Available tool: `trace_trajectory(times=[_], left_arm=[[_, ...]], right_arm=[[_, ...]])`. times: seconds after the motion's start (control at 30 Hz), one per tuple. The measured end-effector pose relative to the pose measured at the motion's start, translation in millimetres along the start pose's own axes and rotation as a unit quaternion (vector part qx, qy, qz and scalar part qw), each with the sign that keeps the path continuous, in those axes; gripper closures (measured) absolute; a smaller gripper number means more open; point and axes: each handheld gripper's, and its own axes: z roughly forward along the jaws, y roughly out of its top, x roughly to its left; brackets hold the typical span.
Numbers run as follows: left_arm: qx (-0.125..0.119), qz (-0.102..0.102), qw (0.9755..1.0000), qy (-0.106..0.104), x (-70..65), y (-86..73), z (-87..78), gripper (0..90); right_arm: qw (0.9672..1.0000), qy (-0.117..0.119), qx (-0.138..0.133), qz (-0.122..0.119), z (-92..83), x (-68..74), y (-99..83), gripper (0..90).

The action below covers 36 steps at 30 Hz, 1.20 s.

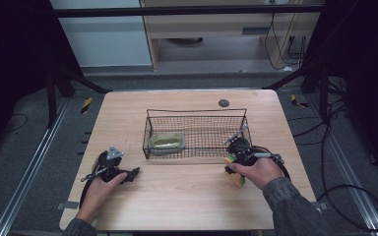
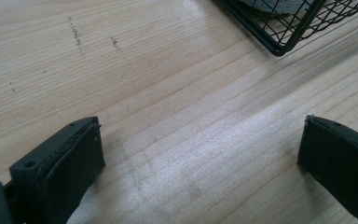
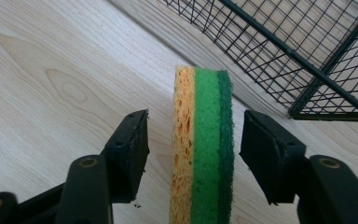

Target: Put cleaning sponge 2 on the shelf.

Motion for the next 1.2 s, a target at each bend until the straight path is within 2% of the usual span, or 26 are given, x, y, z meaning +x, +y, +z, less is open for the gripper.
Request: trace_trajectory(times=[0.17, 0.47, 0.67, 0.93, 1.2], left_arm=[[0.000, 0.000, 1.0000, 0.000, 0.0, 0.0, 0.0, 0.0], [0.000, 0.000, 1.0000, 0.000, 0.0, 0.0, 0.0, 0.0], [0.000, 0.000, 1.0000, 0.000, 0.0, 0.0, 0.0, 0.0], [0.000, 0.000, 1.0000, 0.000, 0.0, 0.0, 0.0, 0.0], [0.000, 0.001, 1.0000, 0.000, 0.0, 0.0, 0.0, 0.0]], right_arm=[[0.9999, 0.003, 0.009, -0.005, 5.1, 0.4, -0.5, 49.2], [0.9994, 0.006, 0.032, -0.010, 12.4, -1.0, -0.8, 54.0], [0.9992, 0.009, 0.035, -0.017, 12.2, -2.8, -2.1, 63.8], [0.9997, 0.014, 0.016, -0.013, -4.1, -7.8, -11.8, 64.6], [0.9999, 0.001, -0.009, 0.010, -36.2, -27.0, -32.5, 64.7]])
